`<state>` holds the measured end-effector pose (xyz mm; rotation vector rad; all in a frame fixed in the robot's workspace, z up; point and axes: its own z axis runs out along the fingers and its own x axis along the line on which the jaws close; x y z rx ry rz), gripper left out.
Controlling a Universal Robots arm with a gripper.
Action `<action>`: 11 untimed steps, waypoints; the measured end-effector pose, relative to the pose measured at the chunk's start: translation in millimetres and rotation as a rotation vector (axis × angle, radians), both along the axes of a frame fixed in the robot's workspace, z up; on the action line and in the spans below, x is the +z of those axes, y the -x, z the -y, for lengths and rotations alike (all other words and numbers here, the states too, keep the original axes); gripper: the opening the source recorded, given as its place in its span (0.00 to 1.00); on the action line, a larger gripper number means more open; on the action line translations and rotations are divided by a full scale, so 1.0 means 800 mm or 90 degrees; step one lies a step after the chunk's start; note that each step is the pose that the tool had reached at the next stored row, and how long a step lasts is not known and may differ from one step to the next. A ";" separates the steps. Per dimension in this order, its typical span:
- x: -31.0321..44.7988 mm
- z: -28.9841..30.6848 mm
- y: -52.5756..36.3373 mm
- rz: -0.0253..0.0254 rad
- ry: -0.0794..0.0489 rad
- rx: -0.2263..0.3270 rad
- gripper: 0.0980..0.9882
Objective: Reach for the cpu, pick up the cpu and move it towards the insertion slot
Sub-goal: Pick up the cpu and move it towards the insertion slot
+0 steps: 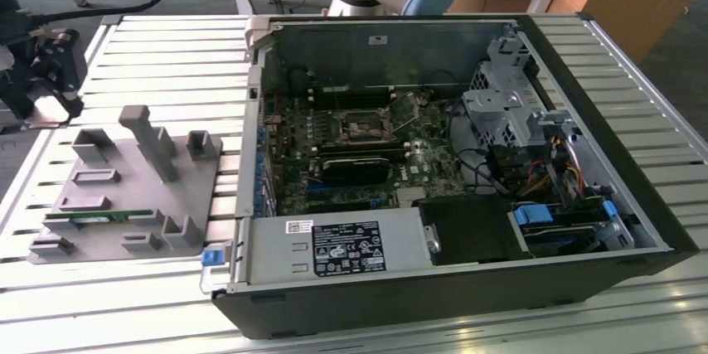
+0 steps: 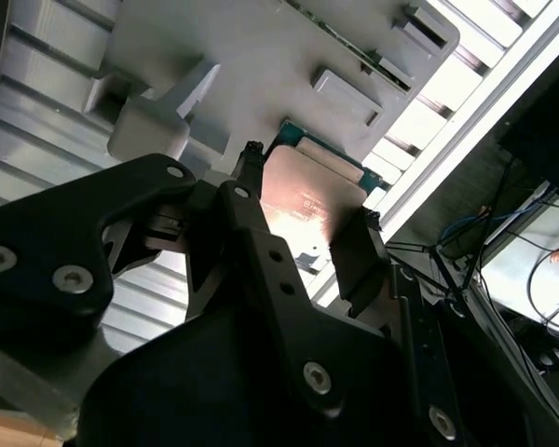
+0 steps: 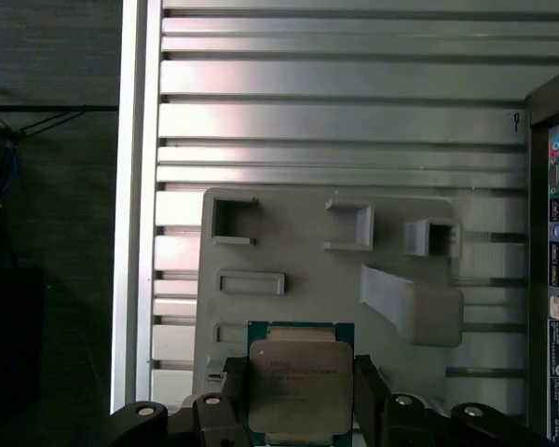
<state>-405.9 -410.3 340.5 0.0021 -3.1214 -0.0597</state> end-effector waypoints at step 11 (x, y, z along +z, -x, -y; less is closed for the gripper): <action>0.0455 0.0000 -0.003 0.0000 0.000 0.000 0.50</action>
